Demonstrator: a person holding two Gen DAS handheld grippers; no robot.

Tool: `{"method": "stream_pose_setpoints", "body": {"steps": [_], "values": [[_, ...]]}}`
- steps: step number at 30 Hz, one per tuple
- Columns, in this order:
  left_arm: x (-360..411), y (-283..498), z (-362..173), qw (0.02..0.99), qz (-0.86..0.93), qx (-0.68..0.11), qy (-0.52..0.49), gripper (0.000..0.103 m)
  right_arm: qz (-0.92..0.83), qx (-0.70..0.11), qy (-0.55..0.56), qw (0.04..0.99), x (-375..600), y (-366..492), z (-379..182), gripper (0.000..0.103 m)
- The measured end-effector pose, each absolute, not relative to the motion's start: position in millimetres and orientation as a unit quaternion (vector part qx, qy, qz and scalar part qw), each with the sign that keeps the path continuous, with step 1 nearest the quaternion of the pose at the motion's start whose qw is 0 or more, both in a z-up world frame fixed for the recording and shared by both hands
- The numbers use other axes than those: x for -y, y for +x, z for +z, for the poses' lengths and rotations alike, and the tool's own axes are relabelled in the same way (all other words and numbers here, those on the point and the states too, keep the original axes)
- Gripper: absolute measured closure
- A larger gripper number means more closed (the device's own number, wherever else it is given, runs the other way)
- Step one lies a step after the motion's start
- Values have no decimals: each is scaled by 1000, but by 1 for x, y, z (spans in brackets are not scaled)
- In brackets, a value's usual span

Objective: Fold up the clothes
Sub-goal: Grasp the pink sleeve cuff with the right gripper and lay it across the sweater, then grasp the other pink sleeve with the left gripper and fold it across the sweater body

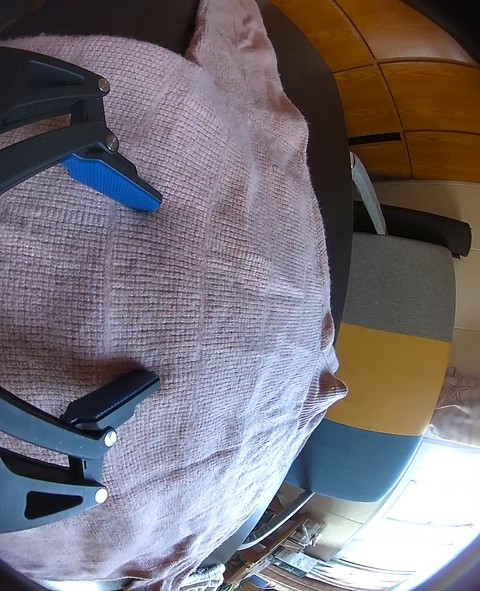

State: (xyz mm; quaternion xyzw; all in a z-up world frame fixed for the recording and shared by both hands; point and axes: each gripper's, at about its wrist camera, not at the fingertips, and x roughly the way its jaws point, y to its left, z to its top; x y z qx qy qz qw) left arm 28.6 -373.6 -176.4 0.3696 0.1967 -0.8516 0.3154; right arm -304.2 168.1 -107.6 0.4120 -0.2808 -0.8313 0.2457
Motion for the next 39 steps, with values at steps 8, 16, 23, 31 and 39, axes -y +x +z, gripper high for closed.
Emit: {"method": "stream_pose_setpoints", "body": {"steps": [8, 16, 23, 31, 39], "values": [[374, 33, -175, 312, -853, -202, 366, 13, -788, 174, 448, 383, 22, -286, -97, 97], [373, 37, -173, 310, -854, -204, 365, 12, -779, 64, 474, 406, 85, -213, -128, 67], [372, 30, -174, 312, -851, -199, 372, 12, -798, -9, 450, 401, 32, -168, -131, 65], [369, 1, -144, 165, -858, -318, 367, 18, -832, -115, 415, 349, 6, -136, -161, 54], [342, -105, -130, 40, -846, -335, 413, 18, -824, -148, 402, 370, 20, -129, -169, 15]]}}
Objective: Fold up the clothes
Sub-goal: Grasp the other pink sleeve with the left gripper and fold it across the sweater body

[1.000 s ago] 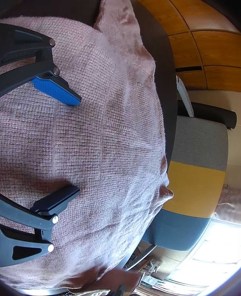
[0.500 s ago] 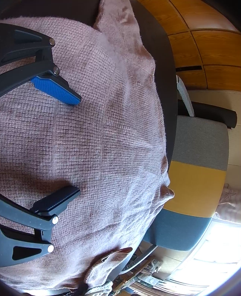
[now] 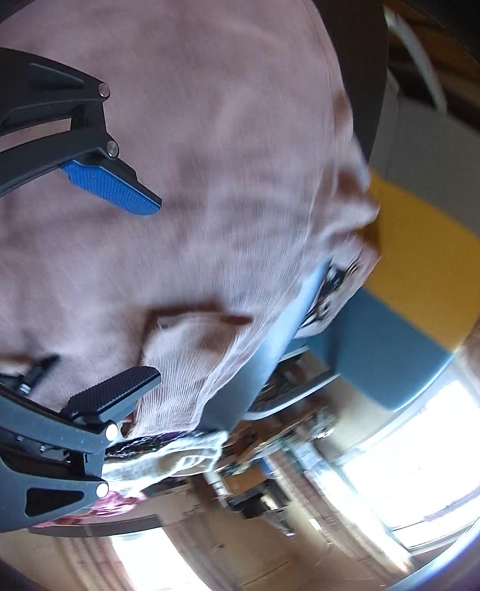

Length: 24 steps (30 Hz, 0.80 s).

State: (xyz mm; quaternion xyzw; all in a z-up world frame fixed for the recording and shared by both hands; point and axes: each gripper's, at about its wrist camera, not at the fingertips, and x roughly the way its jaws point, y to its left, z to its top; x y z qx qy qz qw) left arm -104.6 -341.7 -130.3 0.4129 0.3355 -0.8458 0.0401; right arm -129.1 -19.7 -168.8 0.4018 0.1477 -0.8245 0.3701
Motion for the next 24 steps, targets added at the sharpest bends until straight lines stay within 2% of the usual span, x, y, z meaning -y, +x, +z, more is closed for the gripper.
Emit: {"method": "stream_pose_setpoints", "body": {"steps": [5, 14, 16, 20, 22, 24], "values": [[332, -159, -137, 36, -841, -296, 451, 18, -813, -145, 407, 391, 26, -132, -173, 0], [310, -227, -145, 18, -849, -221, 480, 23, -814, -144, 401, 395, 29, -133, -176, 0], [305, -235, -145, 6, -850, -216, 481, 43, -814, -143, 400, 395, 28, -132, -177, 0], [287, -246, -147, -18, -848, -182, 497, 73, -814, -141, 400, 396, 26, -133, -176, 0], [279, -247, -144, -23, -851, -164, 498, 91, -814, -140, 400, 396, 25, -133, -176, 0], [279, -244, -134, -26, -855, -168, 490, 93, -814, -141, 400, 396, 25, -133, -176, 0]]}}
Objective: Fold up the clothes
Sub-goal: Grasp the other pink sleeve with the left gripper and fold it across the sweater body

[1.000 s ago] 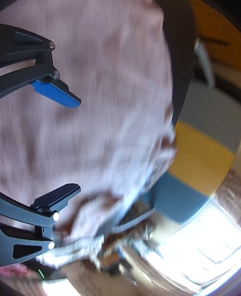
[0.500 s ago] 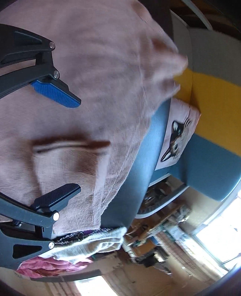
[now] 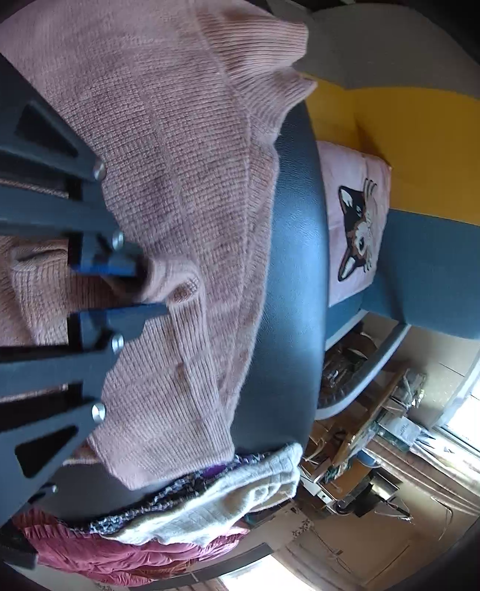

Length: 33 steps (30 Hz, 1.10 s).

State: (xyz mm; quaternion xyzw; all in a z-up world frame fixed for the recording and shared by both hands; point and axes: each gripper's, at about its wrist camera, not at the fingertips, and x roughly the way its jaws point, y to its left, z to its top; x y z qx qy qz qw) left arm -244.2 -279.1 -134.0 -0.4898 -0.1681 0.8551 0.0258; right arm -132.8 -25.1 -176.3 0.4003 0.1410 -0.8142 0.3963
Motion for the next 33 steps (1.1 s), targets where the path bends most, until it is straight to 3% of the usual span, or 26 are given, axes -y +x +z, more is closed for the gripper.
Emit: {"method": "stream_pose_setpoints", "body": {"steps": [11, 18, 26, 33], "values": [[314, -194, -16, 49, 891, 276, -356, 96, -814, -144, 400, 395, 26, -127, -174, 0], [367, -137, 24, 5, 890, 331, -313, 96, -814, -144, 401, 395, 26, -126, -175, 0], [427, -77, 2, -68, 876, 351, -323, 98, -813, -142, 402, 397, 25, -124, -174, 0], [472, -47, -68, -117, 838, 399, -354, 98, -813, -146, 403, 395, 25, -121, -174, 0]]}}
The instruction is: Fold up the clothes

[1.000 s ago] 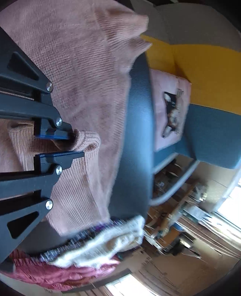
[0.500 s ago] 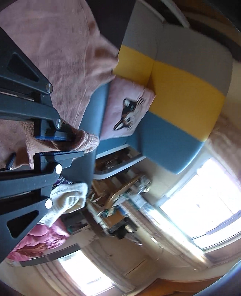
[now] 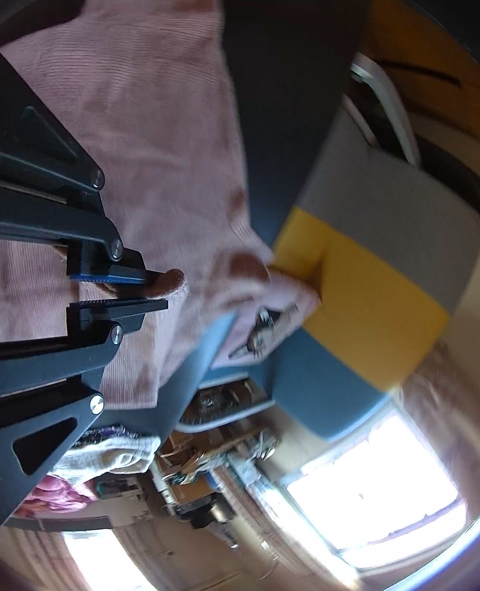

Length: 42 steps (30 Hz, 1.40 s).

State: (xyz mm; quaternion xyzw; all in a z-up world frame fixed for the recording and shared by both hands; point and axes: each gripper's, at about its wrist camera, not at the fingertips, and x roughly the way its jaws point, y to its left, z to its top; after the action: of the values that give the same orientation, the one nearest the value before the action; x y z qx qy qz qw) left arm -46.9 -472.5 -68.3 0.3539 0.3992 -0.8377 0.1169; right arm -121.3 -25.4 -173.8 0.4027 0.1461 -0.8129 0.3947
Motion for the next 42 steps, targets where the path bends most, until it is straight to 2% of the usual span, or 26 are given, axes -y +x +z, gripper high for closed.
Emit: {"method": "stream_pose_setpoints", "body": {"steps": [2, 4, 8, 9, 12, 15, 17, 18, 19, 26, 39, 41, 42], "values": [[483, -37, -90, 125, -825, -425, 352, 88, -813, -148, 403, 394, 26, -120, -173, 0], [491, -27, -107, 139, -813, -440, 355, 70, -813, -149, 403, 394, 28, -120, -173, 0], [502, -11, -138, 163, -797, -451, 367, 59, -813, -148, 403, 393, 21, -117, -172, 0], [502, -9, -143, 169, -798, -446, 369, 53, -813, -148, 403, 393, 21, -116, -172, 0], [498, -11, -156, 154, -795, -453, 372, 49, -813, -147, 403, 394, 20, -115, -172, 0], [490, -18, -161, 156, -802, -435, 379, 49, -812, -147, 404, 394, 20, -117, -172, 0], [485, -22, -160, 165, -809, -416, 382, 56, -812, -147, 404, 395, 21, -118, -172, 0], [482, -24, -159, 166, -810, -411, 384, 83, -812, -147, 404, 395, 22, -119, -173, 0], [479, -26, -158, 167, -811, -405, 387, 97, -812, -147, 404, 395, 23, -120, -173, 0], [465, 8, -134, 156, -834, -409, 337, 98, -811, -144, 405, 397, 19, -119, -171, 0], [456, 37, -152, 228, -808, -396, 372, 97, -805, -136, 414, 404, 21, -123, -168, 0], [451, 45, -144, 239, -818, -388, 350, 91, -796, -112, 423, 418, 18, -128, -163, 0], [449, 46, -138, 237, -826, -386, 334, 84, -792, -88, 429, 425, 14, -133, -159, 0]]}}
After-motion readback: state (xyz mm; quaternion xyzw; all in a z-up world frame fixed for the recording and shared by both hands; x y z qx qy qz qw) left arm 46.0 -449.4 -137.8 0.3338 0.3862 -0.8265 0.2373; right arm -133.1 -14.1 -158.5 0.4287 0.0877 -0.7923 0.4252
